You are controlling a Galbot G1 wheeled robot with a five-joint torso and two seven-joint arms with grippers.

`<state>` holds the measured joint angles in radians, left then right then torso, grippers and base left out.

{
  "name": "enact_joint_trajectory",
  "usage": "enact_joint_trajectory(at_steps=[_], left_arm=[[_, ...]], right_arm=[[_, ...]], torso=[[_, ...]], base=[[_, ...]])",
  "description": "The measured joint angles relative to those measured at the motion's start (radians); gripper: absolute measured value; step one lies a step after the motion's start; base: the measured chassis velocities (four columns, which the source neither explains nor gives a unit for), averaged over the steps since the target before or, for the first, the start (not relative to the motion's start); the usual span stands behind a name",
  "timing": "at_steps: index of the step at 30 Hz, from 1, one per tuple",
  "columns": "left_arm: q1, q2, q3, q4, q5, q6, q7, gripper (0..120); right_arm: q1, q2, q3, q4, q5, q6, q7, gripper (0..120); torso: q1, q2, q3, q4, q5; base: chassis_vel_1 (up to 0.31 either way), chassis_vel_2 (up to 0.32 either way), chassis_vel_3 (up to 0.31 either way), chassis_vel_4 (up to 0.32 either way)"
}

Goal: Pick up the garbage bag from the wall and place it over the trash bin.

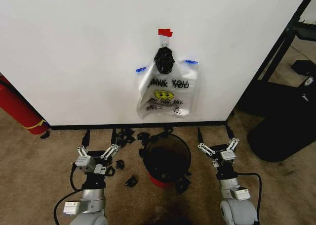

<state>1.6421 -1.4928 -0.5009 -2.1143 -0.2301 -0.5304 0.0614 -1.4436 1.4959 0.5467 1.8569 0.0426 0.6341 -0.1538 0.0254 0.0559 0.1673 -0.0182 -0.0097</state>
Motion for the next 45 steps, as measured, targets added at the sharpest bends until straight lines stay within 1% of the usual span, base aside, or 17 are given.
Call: enact_joint_trajectory(at_steps=[1, 2, 5, 9, 10, 14, 16, 17, 22, 25, 26, 27, 30, 32, 36, 42, 45], left_arm=[[0.003, -0.001, 0.000, 0.000, 0.004, -0.001, 0.000, 100], [0.003, -0.001, 0.000, 0.000, 0.004, -0.001, 0.000, 100], [0.007, 0.004, -0.006, -0.007, 0.010, -0.001, 0.000, 100], [0.010, 0.017, -0.019, -0.010, 0.010, -0.001, -0.002, 100], [0.010, 0.017, -0.019, -0.010, 0.010, -0.001, -0.002, 100], [0.007, 0.027, -0.021, -0.007, 0.011, 0.006, -0.011, 100], [0.000, 0.034, -0.022, -0.001, 0.011, 0.014, -0.014, 100], [0.000, 0.034, -0.022, -0.001, 0.011, 0.014, -0.014, 100], [-0.014, 0.043, -0.025, 0.018, 0.008, 0.022, -0.020, 100], [-0.020, 0.048, -0.026, 0.030, 0.007, 0.022, -0.023, 100], [-0.020, 0.048, -0.026, 0.030, 0.007, 0.022, -0.023, 100], [-0.023, 0.050, -0.027, 0.035, 0.006, 0.022, -0.025, 100], [-0.030, 0.055, -0.029, 0.039, 0.005, 0.024, -0.028, 100], [-0.035, 0.059, -0.030, 0.041, 0.004, 0.028, -0.030, 100], [-0.039, 0.067, -0.034, 0.045, 0.000, 0.031, -0.032, 100], [-0.044, 0.074, -0.036, 0.054, -0.009, 0.032, -0.033, 100], [-0.045, 0.075, -0.034, 0.058, -0.009, 0.032, -0.033, 100]], right_arm=[[0.010, -0.001, -0.014, -0.001, 0.039, -0.012, -0.009, 100], [0.010, -0.001, -0.014, -0.001, 0.039, -0.012, -0.009, 100], [0.057, -0.006, -0.076, -0.006, 0.191, -0.072, -0.049, 100], [0.205, -0.010, -0.203, -0.058, 0.446, -0.183, -0.079, 100], [0.205, -0.010, -0.203, -0.058, 0.446, -0.183, -0.079, 100], [0.362, 0.018, -0.303, -0.146, 0.621, -0.259, -0.084, 100], [0.430, 0.039, -0.337, -0.192, 0.691, -0.286, -0.082, 100], [0.430, 0.039, -0.337, -0.192, 0.691, -0.286, -0.082, 100], [0.587, 0.086, -0.373, -0.279, 0.863, -0.343, -0.029, 100], [0.648, 0.098, -0.371, -0.306, 0.909, -0.396, 0.004, 100], [0.648, 0.098, -0.371, -0.306, 0.909, -0.396, 0.004, 100], [0.670, 0.098, -0.372, -0.308, 0.924, -0.427, 0.019, 100], [0.721, 0.086, -0.379, -0.327, 0.944, -0.493, 0.032, 100], [0.758, 0.075, -0.383, -0.359, 0.956, -0.515, 0.030, 100], [0.799, 0.069, -0.385, -0.404, 0.967, -0.525, 0.017, 100], [0.808, 0.068, -0.385, -0.430, 0.964, -0.528, -0.009, 100], [0.809, 0.070, -0.380, -0.435, 0.959, -0.526, -0.019, 96]], torso=[[0.000, 0.000, 0.000, 0.0000, 0.0000], [0.000, 0.000, 0.000, 0.0000, 0.0000], [0.000, 0.000, 0.000, -0.0001, -0.0001], [0.000, 0.000, 0.000, 0.0002, -0.0002], [0.000, 0.000, 0.000, 0.0002, -0.0002], [0.000, 0.000, 0.000, 0.0004, -0.0003], [0.000, 0.000, 0.000, 0.0002, -0.0003], [0.000, 0.000, 0.000, 0.0002, -0.0003], [0.000, 0.000, 0.000, 0.0002, -0.0003], [0.000, 0.000, 0.000, 0.0001, -0.0001], [0.000, 0.000, 0.000, 0.0001, -0.0001], [0.000, 0.000, 0.000, 0.0001, -0.0002], [0.000, 0.000, 0.000, 0.0001, -0.0002], [0.000, 0.000, 0.000, 0.0001, 0.0000], [0.000, 0.000, 0.000, 0.0001, -0.0001], [0.000, 0.000, 0.000, 0.0001, 0.0000], [0.000, 0.000, 0.000, 0.0001, 0.0000]], base=[[0.000, 0.000, 0.000, 0.000], [0.000, 0.000, 0.000, 0.000], [0.000, 0.000, 0.000, 0.000], [0.000, 0.000, 0.000, 0.000], [0.000, 0.000, 0.000, 0.000], [0.000, 0.000, 0.000, 0.000], [0.000, 0.000, 0.000, 0.000], [0.000, 0.000, 0.000, 0.000], [0.000, 0.000, 0.000, 0.000], [0.000, 0.000, 0.000, 0.000], [0.000, 0.000, 0.000, 0.000], [0.000, 0.000, 0.000, 0.000], [0.000, 0.000, 0.000, 0.000], [0.000, 0.000, 0.000, 0.000], [0.000, 0.000, 0.000, 0.000], [0.000, 0.000, 0.000, 0.000], [0.000, 0.000, 0.000, 0.000]])
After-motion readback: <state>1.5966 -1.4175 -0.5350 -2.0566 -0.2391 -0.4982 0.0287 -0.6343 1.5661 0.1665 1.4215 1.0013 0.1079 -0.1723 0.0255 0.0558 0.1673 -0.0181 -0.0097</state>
